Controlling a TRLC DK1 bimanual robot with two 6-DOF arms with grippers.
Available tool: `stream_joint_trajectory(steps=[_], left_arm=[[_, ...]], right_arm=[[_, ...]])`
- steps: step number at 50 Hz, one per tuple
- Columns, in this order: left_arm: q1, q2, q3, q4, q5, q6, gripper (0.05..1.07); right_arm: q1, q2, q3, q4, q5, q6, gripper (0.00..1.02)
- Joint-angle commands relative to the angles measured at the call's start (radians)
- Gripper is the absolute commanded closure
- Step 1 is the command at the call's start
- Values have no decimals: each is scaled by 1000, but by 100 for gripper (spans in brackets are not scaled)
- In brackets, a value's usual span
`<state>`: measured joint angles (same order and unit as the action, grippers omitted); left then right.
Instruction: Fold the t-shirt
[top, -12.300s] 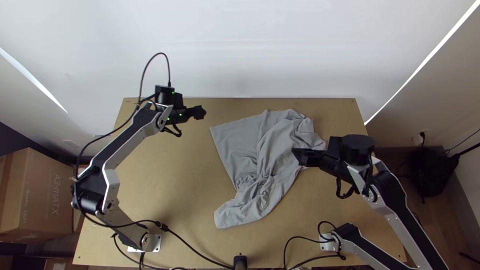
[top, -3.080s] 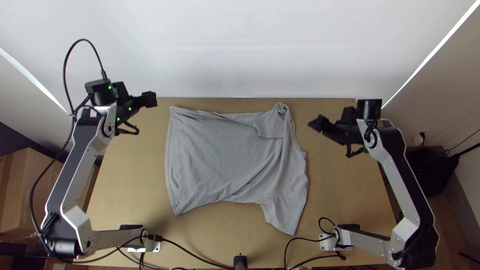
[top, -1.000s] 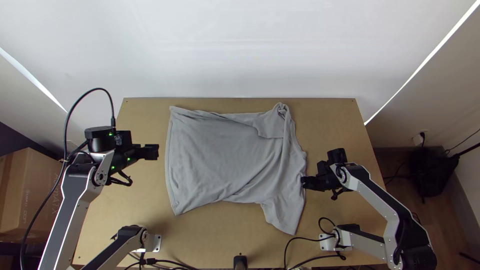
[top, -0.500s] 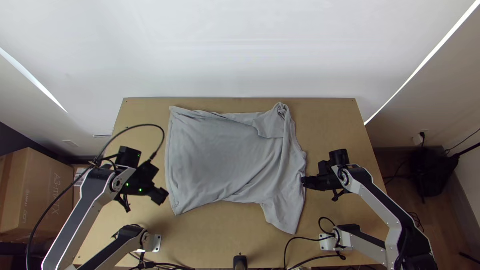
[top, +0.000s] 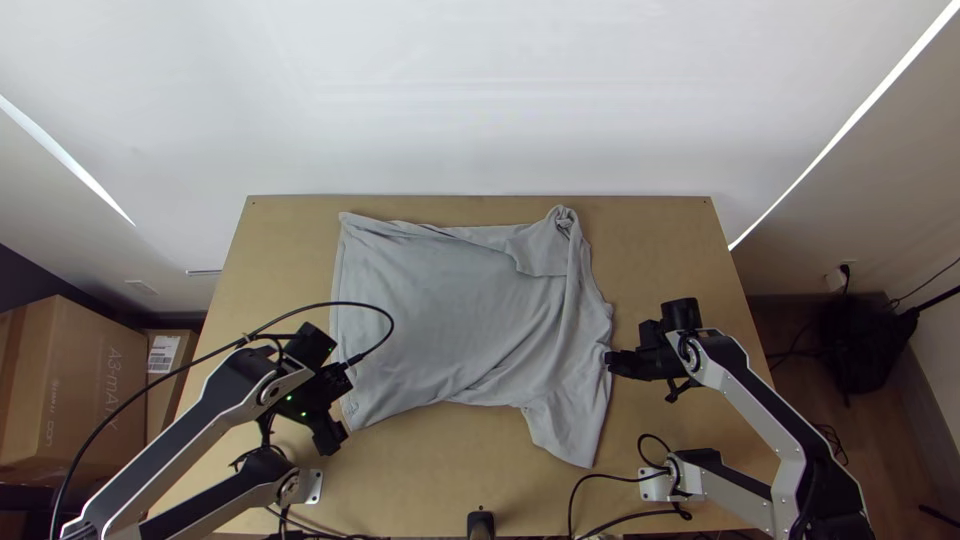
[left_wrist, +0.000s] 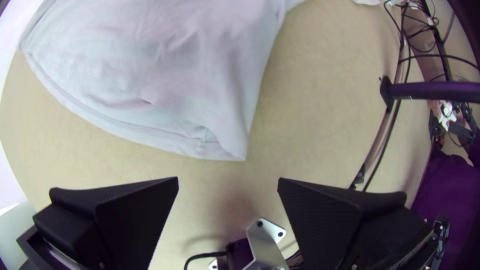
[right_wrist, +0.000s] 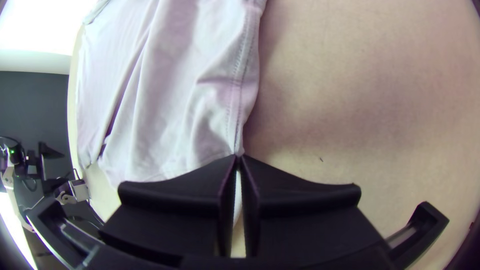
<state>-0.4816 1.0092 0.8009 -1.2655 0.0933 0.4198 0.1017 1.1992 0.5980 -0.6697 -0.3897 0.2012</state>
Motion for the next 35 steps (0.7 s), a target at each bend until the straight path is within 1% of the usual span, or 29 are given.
stream_joint_trajectory(steps=[1, 8, 11, 25, 27, 29, 34, 35], left_arm=[[-22, 54, -16, 21, -3, -16, 11], [-68, 131, -19, 44, 3, -38, 11], [-69, 178, -22, 61, 6, -41, 14], [-86, 312, -45, 126, 19, -41, 18], [-84, 325, -51, 126, 19, -39, 25], [-86, 333, -55, 138, 19, -36, 38], [-89, 322, -46, 160, 46, -36, 77], [-89, 318, -42, 169, 48, -36, 87]], right_arm=[[-10, -20, 23, 1, 0, 17, 100], [-16, -23, 23, 1, 0, 17, 100], [-17, -23, 23, 2, 0, 17, 100], [-40, -36, 17, 1, 0, 15, 100], [-40, -39, 16, 1, 0, 15, 100], [-43, -44, 13, 1, 0, 15, 100], [-48, -55, 5, 1, 0, 15, 100], [-50, -56, 5, 2, 0, 15, 100]])
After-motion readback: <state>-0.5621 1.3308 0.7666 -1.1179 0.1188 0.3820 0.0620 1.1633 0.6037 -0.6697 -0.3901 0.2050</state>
